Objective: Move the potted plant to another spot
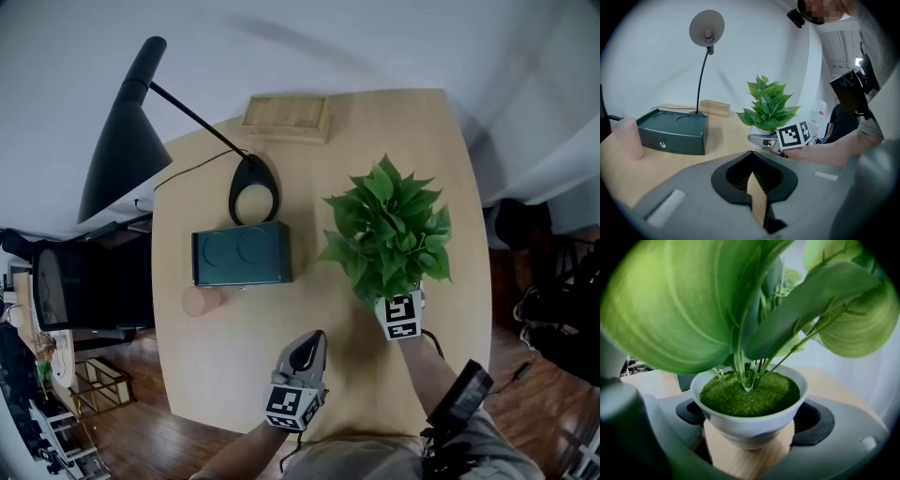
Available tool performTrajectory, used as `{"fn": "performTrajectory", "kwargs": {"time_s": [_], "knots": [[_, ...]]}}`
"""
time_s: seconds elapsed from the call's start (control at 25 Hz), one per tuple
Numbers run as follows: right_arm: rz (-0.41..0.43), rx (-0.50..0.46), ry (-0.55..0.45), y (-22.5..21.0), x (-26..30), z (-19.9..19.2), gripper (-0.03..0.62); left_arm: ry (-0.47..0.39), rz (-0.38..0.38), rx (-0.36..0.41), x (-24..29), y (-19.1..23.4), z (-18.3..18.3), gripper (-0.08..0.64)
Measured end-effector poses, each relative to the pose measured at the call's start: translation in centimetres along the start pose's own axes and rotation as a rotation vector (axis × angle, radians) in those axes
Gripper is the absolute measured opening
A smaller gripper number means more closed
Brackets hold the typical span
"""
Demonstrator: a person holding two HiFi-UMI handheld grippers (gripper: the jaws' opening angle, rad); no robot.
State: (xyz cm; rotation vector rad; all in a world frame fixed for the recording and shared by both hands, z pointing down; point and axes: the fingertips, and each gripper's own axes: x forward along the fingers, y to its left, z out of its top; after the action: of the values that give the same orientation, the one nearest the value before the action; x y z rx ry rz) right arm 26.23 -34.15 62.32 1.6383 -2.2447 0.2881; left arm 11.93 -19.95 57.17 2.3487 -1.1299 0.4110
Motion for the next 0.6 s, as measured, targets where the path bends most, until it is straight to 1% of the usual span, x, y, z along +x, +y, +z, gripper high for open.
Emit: {"fn": "performTrajectory", "kwargs": {"time_s": [0.24,0.4,0.6], "knots": [[0.009,-0.006,0.011,0.0,0.3,-0.1,0.543,0.008,0.006,0.002,-0.1,0.3,0.2,-0.006],[0.041,-0.01,0.029,0.4,0.3,-0.7,0.572,0.014,0.014,0.009,-0.2,0.5,0.2,-0.006],[0.037,-0.007,0.065,0.5,-1.4,-1.9,0.577,0.004,0.03,0.018,-1.4,0.1,0.2,-0.006]]}}
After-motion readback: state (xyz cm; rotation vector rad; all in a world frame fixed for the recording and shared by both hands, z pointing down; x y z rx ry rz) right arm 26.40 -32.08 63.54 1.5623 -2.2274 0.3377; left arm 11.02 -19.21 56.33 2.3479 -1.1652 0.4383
